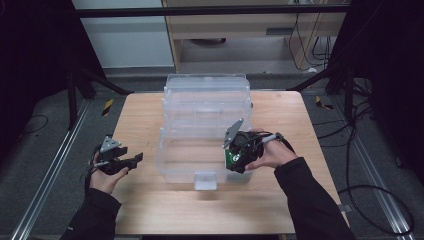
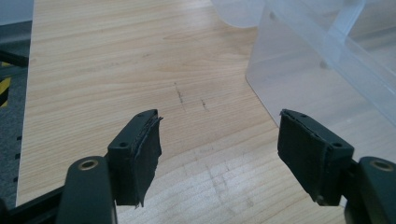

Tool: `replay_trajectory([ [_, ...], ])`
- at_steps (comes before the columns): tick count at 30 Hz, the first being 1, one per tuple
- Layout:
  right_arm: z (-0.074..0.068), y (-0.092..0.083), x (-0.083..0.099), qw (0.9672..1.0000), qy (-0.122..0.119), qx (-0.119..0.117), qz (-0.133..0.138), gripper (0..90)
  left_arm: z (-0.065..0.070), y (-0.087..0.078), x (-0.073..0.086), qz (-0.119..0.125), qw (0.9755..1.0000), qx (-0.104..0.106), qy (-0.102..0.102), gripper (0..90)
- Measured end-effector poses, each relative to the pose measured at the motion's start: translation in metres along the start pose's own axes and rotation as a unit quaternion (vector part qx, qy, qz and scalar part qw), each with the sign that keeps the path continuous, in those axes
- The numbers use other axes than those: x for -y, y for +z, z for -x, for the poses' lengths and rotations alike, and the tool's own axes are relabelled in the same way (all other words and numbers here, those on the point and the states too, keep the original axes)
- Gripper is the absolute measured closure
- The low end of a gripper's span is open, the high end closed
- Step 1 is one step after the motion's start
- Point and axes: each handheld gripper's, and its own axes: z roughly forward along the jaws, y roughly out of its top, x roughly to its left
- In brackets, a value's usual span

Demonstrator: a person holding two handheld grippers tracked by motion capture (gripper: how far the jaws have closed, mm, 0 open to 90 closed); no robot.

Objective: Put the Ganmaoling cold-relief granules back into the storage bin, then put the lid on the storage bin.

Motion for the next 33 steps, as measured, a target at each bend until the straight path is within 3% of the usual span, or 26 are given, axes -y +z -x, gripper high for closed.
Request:
replay_trajectory([
  [3,-0.001,0.003,-0.002,1.0000,-0.004,-0.003,0.006,33.0,0.006,0.004,0.000,0.038,0.9987,0.003,-0.034,29.2],
  [4,-0.002,0.005,-0.003,1.0000,-0.001,-0.003,0.006,33.1,0.006,0.004,0.000,0.038,0.9988,0.003,-0.033,29.3],
  [5,-0.002,0.006,-0.004,1.0000,-0.004,-0.002,0.007,33.3,0.000,-0.002,-0.001,-0.003,1.0000,0.001,0.009,29.3],
  [6,-0.003,0.008,-0.005,0.9999,-0.006,-0.002,0.010,33.8,0.000,-0.002,-0.002,-0.003,0.9999,0.001,0.010,29.3],
  [7,-0.004,0.009,-0.005,0.9999,-0.005,-0.003,0.011,34.0,0.005,0.002,-0.002,0.031,0.9993,0.005,-0.022,29.4],
  [8,-0.005,0.011,-0.006,0.9999,-0.009,-0.005,0.012,34.1,0.002,-0.001,-0.002,0.011,0.9999,0.004,-0.005,29.7],
  [9,-0.005,0.013,-0.007,0.9999,-0.008,-0.006,0.011,34.5,0.006,0.003,-0.003,0.039,0.9988,0.007,-0.030,29.9],
  [18,-0.010,0.031,-0.013,0.9996,-0.016,-0.023,0.006,37.3,0.004,0.000,-0.004,0.044,0.9983,0.009,-0.036,37.2],
  [24,-0.012,0.037,-0.014,0.9994,-0.022,-0.027,0.005,40.8,0.003,0.000,-0.004,0.047,0.9983,0.009,-0.033,46.6],
  [25,-0.011,0.038,-0.013,0.9994,-0.023,-0.028,0.003,41.5,-0.001,-0.005,-0.004,0.017,0.9999,0.003,-0.001,48.0],
  [27,-0.012,0.038,-0.013,0.9994,-0.023,-0.027,0.004,43.0,0.002,-0.003,-0.006,0.051,0.9984,0.002,-0.025,50.5],
  [28,-0.013,0.039,-0.013,0.9992,-0.024,-0.030,0.005,44.3,0.001,-0.005,-0.007,0.044,0.9989,0.001,-0.016,51.6],
  [29,-0.013,0.039,-0.014,0.9992,-0.025,-0.032,0.005,44.6,-0.003,-0.009,-0.008,0.023,0.9997,0.000,0.006,52.3],
  [30,-0.014,0.040,-0.014,0.9991,-0.028,-0.033,0.003,44.7,-0.003,-0.010,-0.008,0.023,0.9997,0.000,0.010,53.0],
  [31,-0.015,0.041,-0.015,0.9990,-0.029,-0.036,-0.002,45.6,-0.002,-0.010,-0.008,0.029,0.9996,0.000,0.006,53.3],
  [32,-0.015,0.043,-0.015,0.9989,-0.029,-0.037,-0.002,46.7,0.002,-0.005,-0.008,0.063,0.9977,0.003,-0.026,53.2],
  [33,-0.015,0.043,-0.015,0.9988,-0.028,-0.041,-0.005,48.1,0.003,-0.004,-0.008,0.076,0.9963,0.007,-0.039,53.2],
])
